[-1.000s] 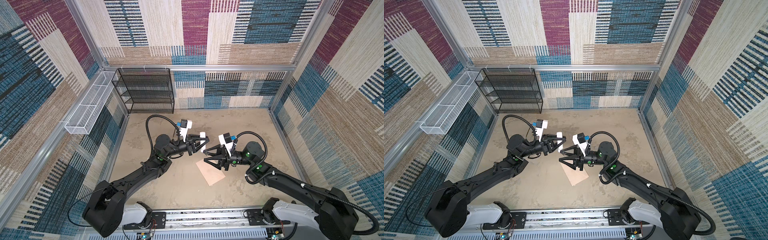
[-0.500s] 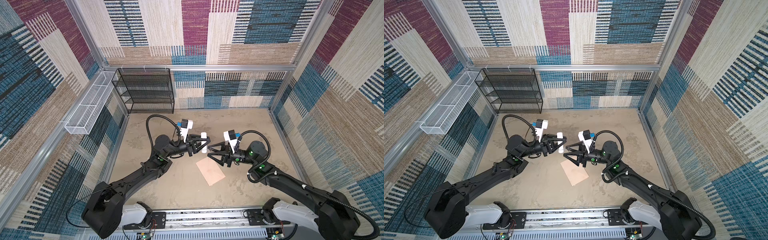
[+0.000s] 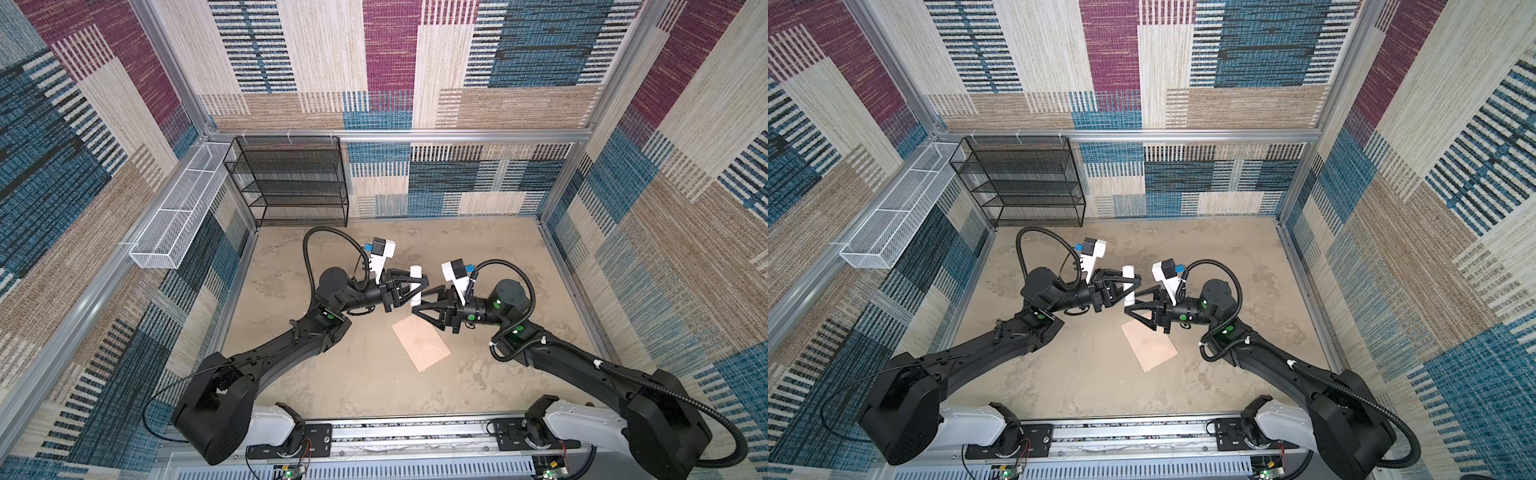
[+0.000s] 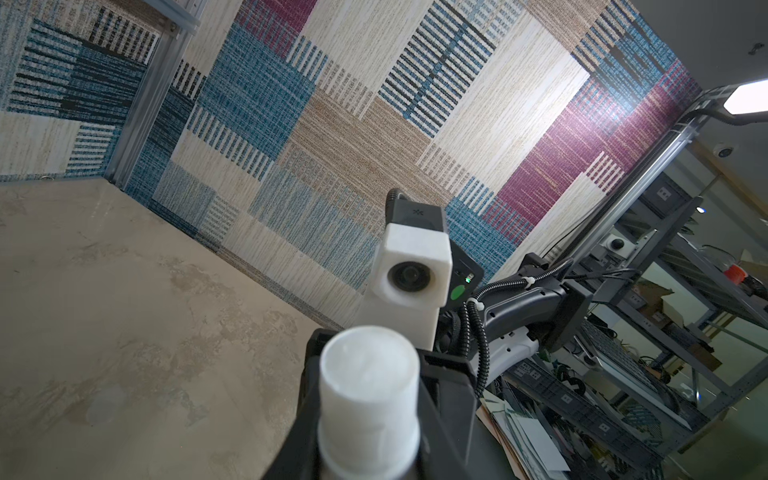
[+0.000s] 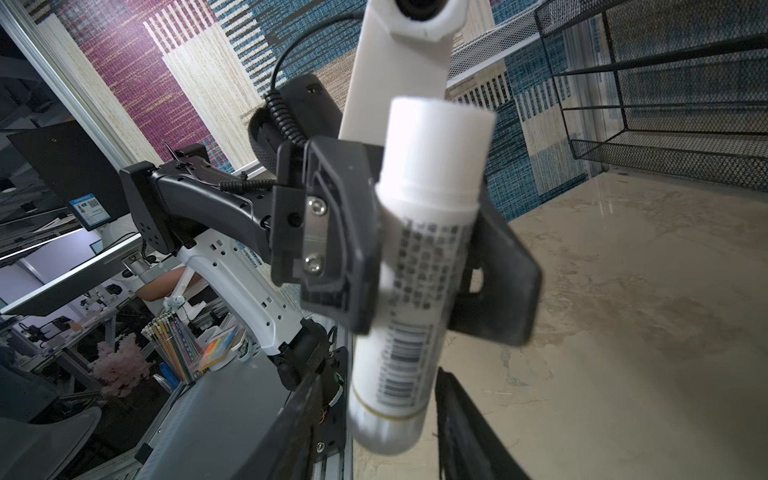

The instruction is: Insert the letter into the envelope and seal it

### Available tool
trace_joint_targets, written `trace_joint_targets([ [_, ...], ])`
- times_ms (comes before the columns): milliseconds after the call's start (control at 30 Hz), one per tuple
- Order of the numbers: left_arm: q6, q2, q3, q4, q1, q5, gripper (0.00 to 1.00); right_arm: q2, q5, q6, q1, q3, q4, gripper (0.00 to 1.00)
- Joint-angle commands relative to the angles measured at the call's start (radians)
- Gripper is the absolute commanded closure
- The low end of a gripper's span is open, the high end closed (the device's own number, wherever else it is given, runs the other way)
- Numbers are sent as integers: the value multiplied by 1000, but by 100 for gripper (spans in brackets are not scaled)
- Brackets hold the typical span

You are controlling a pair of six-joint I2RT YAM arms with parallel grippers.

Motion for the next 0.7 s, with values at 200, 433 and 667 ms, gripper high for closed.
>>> trace_joint_targets([
  [200, -14, 22, 14, 55, -7, -9, 100, -10, -25, 19, -1, -3, 59, 66],
  [433, 95, -21, 3, -107, -23, -105, 100, -51, 59, -10, -1, 31, -74, 72],
  [667, 284, -111, 50, -478, -81, -389, 100, -119, 324, -92, 67, 98, -335, 78],
])
